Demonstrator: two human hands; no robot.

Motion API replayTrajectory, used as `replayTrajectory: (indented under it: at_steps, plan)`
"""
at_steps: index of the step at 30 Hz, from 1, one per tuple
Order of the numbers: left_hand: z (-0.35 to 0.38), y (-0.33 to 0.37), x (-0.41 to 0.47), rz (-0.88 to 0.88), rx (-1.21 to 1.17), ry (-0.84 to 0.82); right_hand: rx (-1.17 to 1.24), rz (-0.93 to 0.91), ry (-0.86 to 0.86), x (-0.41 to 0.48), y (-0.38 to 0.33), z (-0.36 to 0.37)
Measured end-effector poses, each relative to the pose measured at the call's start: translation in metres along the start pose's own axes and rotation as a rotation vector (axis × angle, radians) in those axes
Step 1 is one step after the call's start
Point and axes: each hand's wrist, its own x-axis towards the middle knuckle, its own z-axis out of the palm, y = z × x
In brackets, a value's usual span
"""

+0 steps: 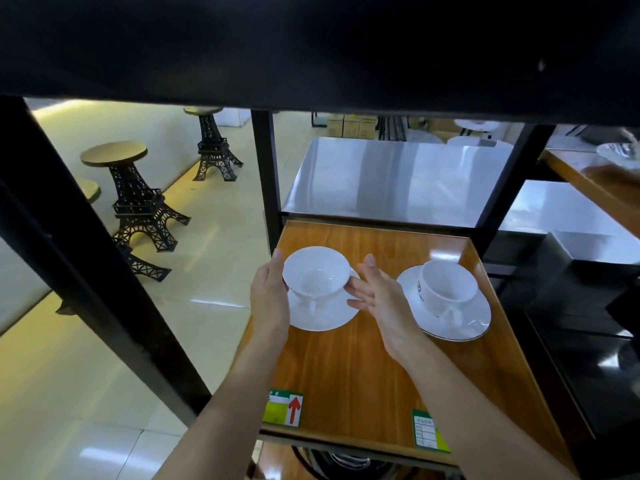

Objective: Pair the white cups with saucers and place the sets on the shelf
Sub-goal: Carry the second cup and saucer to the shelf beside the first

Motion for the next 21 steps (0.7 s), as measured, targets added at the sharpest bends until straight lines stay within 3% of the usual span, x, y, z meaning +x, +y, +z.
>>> replayTrajectory:
  at_steps: [6,11,16,21]
  plan:
    - [-0.006,0.000,0.002,-0.006,-0.047,-0.037,0.015,-0.018,0.125,-0.003,0.009,0.002]
    - [-0.017,-0.008,0.001,-0.019,-0.020,0.053,-0.257,0.005,0.331,-0.008,0.023,-0.003]
    - [-0.020,-0.013,0.000,-0.059,-0.010,0.006,-0.323,0.202,0.244,-0.010,0.031,-0.003]
    - [-0.021,-0.015,-0.004,-0.096,0.047,-0.090,-0.365,0.203,0.212,-0.008,0.031,0.002]
